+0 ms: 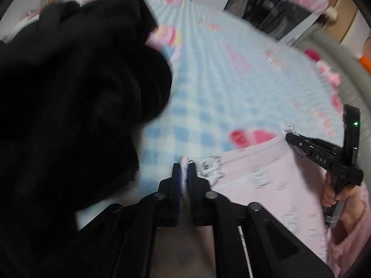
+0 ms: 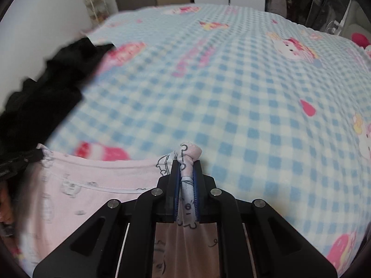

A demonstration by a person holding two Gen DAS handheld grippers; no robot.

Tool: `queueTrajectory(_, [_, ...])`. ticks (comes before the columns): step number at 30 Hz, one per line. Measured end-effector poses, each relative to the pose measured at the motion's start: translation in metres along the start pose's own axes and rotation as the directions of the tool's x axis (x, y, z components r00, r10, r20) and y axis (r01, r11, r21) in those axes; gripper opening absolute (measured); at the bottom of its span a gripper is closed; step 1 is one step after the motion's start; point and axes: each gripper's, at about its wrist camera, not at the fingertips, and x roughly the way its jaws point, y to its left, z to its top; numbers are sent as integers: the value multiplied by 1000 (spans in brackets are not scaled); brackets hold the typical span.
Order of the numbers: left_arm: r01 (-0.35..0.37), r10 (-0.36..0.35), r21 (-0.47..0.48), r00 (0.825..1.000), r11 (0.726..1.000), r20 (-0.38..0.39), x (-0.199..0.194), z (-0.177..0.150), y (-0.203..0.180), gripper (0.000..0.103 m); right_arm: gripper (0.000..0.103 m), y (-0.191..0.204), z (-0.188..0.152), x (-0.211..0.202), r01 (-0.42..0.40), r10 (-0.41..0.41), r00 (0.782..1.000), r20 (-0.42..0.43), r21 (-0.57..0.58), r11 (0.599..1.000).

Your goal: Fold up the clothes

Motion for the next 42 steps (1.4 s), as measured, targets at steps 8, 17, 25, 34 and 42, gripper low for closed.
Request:
queueTrajectory(8, [31, -28, -15, 990, 999, 138, -102, -39, -26, 45, 36, -7, 11, -71, -46, 40, 994, 99, 62, 997])
queueTrajectory(17, [87, -80, -213, 996, 973, 44, -138, -185, -43, 28, 38, 22, -106, -190, -211, 208, 977, 51, 71, 975])
queueTrajectory(25, [323, -322, -251, 946, 913, 45, -121, -225, -50, 27, 38, 106, -207, -175, -292, 294, 954, -60, 32, 956])
queueTrajectory(34, [276, -273, -208, 961, 938, 44, -121, -223, -43, 27, 42, 159, -227, -165, -280, 276, 955, -110, -25, 960])
queueTrajectory(42, [407, -403, -185, 913, 894, 62, -125, -223, -46, 27, 42, 124, -221, -162, -210, 216, 975, -51, 106, 972])
